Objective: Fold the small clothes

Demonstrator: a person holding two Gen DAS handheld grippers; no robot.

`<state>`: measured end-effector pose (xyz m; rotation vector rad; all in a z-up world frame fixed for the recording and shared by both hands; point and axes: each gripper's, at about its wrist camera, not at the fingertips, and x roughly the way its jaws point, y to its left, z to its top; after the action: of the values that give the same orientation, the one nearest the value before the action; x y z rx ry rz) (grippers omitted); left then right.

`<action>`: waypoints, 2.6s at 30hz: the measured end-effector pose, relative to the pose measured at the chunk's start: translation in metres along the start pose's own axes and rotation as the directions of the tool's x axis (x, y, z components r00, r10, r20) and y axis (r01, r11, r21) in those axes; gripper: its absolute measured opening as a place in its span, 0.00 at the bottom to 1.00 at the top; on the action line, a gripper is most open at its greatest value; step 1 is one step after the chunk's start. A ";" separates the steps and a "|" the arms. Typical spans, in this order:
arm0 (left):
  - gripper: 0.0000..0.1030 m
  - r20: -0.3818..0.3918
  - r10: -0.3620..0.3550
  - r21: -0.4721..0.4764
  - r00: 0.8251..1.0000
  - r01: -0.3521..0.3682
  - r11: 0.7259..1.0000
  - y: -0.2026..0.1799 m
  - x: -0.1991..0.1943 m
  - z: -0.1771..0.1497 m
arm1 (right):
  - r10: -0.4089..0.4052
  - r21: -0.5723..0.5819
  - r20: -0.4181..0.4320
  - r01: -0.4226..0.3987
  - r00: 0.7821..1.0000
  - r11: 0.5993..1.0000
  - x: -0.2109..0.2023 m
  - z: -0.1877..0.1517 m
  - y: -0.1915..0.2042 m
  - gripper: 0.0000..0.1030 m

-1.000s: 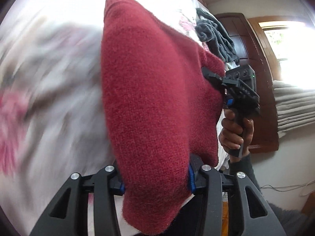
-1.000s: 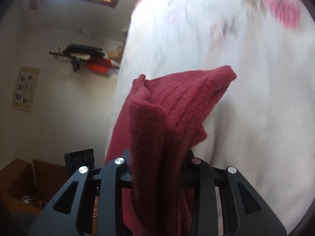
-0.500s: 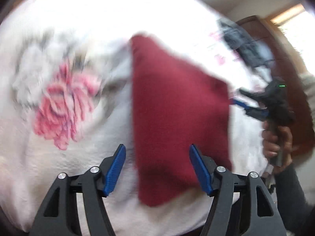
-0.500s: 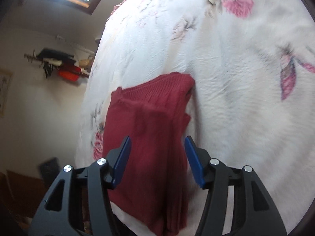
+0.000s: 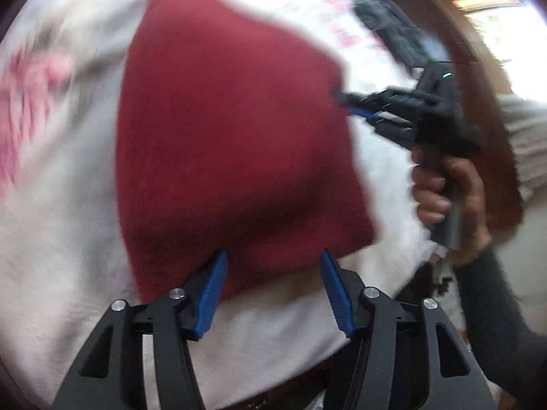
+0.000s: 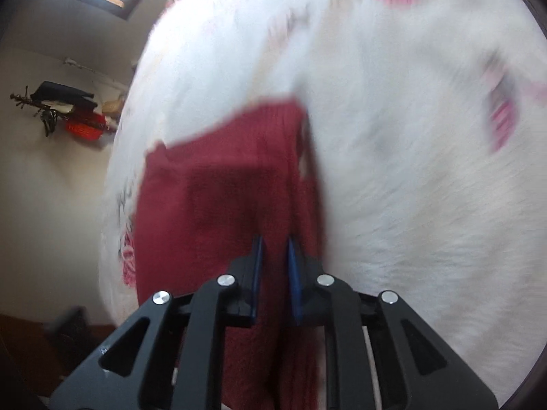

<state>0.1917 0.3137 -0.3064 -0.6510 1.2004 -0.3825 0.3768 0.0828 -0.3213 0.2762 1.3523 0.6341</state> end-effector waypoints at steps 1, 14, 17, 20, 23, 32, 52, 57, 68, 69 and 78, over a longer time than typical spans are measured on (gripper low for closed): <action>0.57 0.029 -0.006 0.009 1.000 0.006 1.000 -0.001 -0.011 0.008 | -0.015 -0.025 0.055 0.017 0.998 1.000 -0.017 0.000 0.005 0.14; 0.58 0.039 0.201 -0.018 0.979 -0.201 0.980 0.045 0.012 0.109 | -0.065 -0.106 -0.090 0.055 0.994 0.993 0.030 0.021 0.019 0.02; 0.59 0.118 0.070 0.015 0.991 -0.072 0.997 0.027 -0.026 0.089 | 0.011 -0.167 -0.062 -0.021 0.998 0.986 -0.012 -0.008 0.035 0.02; 0.59 0.088 0.082 -0.002 0.993 -0.082 0.997 0.032 -0.019 0.072 | 0.008 -0.211 -0.118 -0.033 0.993 0.977 -0.006 -0.038 0.040 0.01; 0.58 0.001 0.187 -0.027 0.982 -0.187 0.982 0.047 0.021 0.065 | -0.096 -0.248 -0.160 0.054 0.982 0.967 0.024 -0.052 0.034 0.00; 0.59 0.062 0.118 0.015 0.991 -0.119 0.993 -0.001 -0.014 0.024 | -0.078 -0.270 -0.079 0.054 0.994 0.961 -0.027 -0.083 0.061 0.01; 0.68 -0.022 0.230 -0.054 0.973 -0.231 0.971 0.015 0.002 -0.035 | -0.315 -0.246 -0.110 0.281 0.943 0.928 0.002 -0.136 0.046 0.00; 0.69 0.019 0.226 -0.082 0.974 -0.224 0.971 0.002 -0.026 -0.050 | -0.317 -0.258 -0.031 0.299 0.948 0.919 -0.040 -0.147 0.063 0.06; 0.77 0.102 0.312 -0.048 0.944 -0.309 0.950 -0.038 -0.092 -0.130 | -0.362 -0.261 0.152 0.390 0.920 0.883 -0.126 -0.209 0.111 0.62; 0.77 0.108 0.328 -0.045 0.939 -0.325 0.945 -0.041 -0.101 -0.137 | -0.365 -0.261 0.163 0.397 0.917 0.880 -0.133 -0.214 0.115 0.63; 0.89 0.266 0.454 0.012 0.851 -0.474 0.881 -0.112 -0.188 -0.167 | -0.390 -0.291 0.351 0.495 0.851 0.819 -0.220 -0.249 0.176 0.88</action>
<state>-0.0210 0.2972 -0.1322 -0.3106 1.0462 0.0663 0.0727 0.0561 -0.1023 -0.2567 0.9495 0.4187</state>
